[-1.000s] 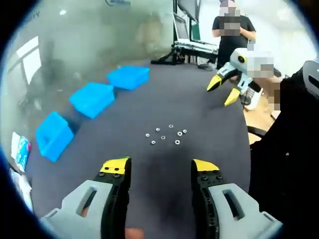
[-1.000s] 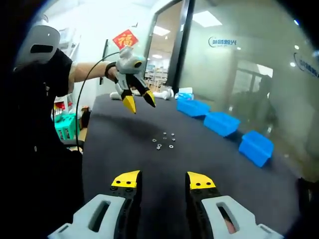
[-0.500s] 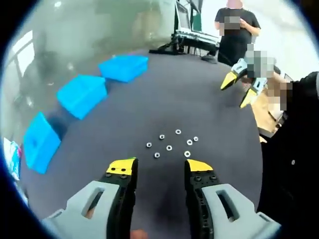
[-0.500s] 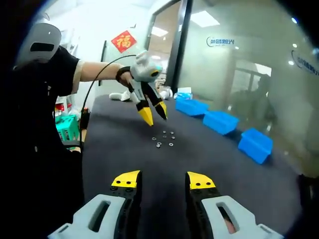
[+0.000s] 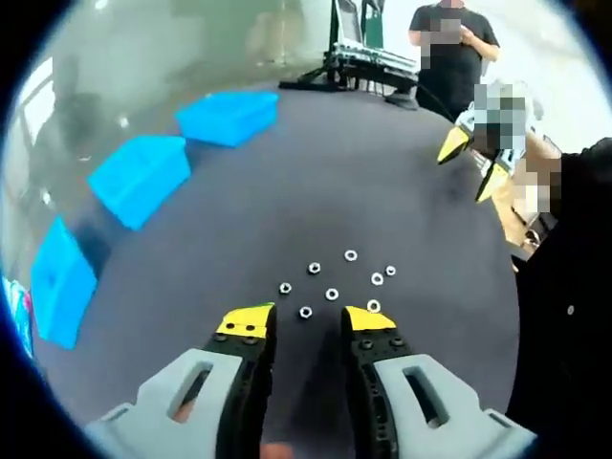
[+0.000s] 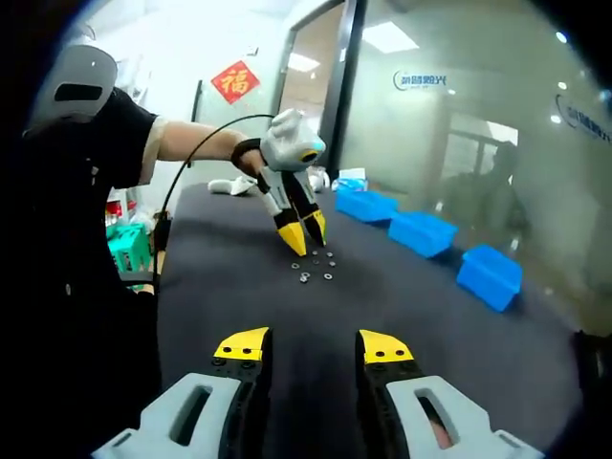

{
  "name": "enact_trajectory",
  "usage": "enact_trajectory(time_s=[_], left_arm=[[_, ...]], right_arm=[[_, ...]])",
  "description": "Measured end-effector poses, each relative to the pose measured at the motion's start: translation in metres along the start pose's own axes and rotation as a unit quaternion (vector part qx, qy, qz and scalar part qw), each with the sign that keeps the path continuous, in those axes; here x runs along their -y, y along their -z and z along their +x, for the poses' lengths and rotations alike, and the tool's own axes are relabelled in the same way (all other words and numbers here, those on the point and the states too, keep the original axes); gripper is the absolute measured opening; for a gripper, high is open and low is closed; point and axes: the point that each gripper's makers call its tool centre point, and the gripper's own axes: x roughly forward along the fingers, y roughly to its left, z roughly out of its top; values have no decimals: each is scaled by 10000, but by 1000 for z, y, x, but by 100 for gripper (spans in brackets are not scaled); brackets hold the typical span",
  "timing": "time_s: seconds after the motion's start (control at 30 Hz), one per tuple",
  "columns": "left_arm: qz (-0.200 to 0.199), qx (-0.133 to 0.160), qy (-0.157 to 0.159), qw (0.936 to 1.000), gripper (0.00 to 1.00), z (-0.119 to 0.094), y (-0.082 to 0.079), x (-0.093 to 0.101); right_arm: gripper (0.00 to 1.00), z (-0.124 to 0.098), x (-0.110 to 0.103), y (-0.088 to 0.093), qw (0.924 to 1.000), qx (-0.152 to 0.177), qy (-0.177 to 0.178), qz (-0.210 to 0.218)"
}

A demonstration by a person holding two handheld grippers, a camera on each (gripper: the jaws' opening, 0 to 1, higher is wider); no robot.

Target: Sort the screws, nuts, and washers into the corresponding bins

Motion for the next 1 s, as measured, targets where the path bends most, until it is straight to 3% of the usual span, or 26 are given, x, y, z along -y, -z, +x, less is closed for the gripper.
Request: enact_trajectory(time_s=[0.4,0.77,1.0], left_arm=[[-75,-37,45,10000,19,5,3,1],[-280,135,94,9995,5,6,2,-1],[-401,261,63,9988,4,5,2,-1]], right_arm=[[31,2,-3,1,10000,38,-2,53],[31,2,-5,2,10000,21,8,44],[31,3,-6,1,10000,0,13,40]])
